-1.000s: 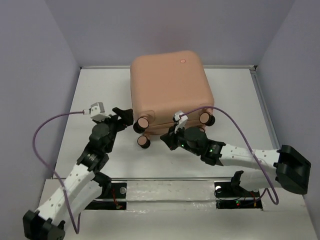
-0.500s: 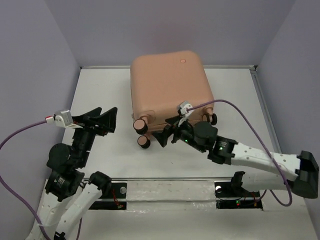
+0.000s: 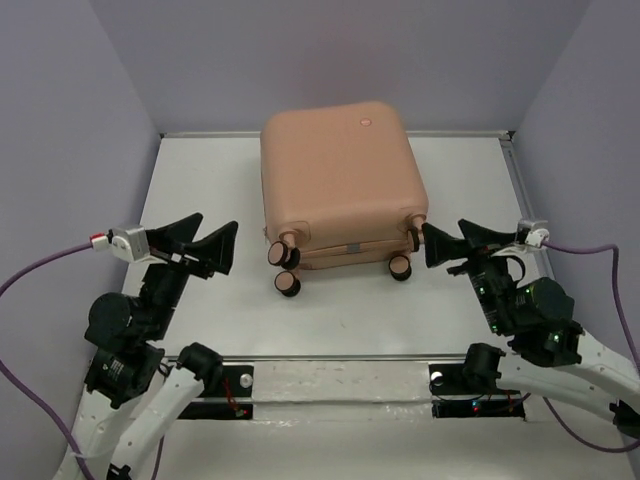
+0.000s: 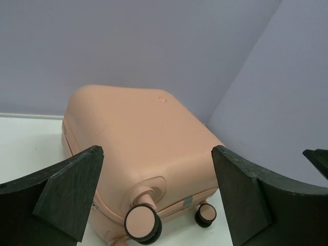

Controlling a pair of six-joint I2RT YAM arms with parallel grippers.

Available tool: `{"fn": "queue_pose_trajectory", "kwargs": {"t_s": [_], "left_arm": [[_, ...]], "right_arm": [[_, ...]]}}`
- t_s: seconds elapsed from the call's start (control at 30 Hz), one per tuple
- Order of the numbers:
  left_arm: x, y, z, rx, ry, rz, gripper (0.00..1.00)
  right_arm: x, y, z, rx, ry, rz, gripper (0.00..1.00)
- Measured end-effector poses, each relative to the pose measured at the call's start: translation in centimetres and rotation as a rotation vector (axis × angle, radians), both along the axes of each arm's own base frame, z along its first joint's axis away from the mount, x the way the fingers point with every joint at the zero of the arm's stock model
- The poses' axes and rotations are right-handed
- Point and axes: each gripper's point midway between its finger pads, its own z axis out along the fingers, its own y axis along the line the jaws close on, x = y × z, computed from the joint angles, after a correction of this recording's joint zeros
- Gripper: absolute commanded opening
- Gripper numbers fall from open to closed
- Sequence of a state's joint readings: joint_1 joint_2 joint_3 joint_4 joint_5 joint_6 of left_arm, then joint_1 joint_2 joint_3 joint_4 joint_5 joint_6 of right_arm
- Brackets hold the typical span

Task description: Pack the luggage

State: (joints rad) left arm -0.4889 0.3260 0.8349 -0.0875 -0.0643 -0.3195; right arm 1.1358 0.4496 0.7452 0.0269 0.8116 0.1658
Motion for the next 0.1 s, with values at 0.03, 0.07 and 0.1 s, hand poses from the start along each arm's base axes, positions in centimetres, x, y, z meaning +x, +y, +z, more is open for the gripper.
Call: {"fn": "queue_pose_trajectory", "kwargs": {"t_s": [0.03, 0.07, 0.1], "left_arm": [[0.0, 0.0, 0.0, 0.003, -0.006, 0.002, 0.99], [0.0, 0.0, -0.2, 0.007, -0.007, 0.003, 0.99], [0.1, 0.0, -0.4, 0.012, -0.005, 0.004, 0.99]], "right_arm": [[0.2, -0.2, -0.9, -0.012, 0.011, -0.018, 1.00], [0.4, -0.1, -1.9, -0.033, 0.024, -0.031, 1.00], [0.7, 0.3, -3.0, -0.064, 0.040, -0.043, 1.00]]}}
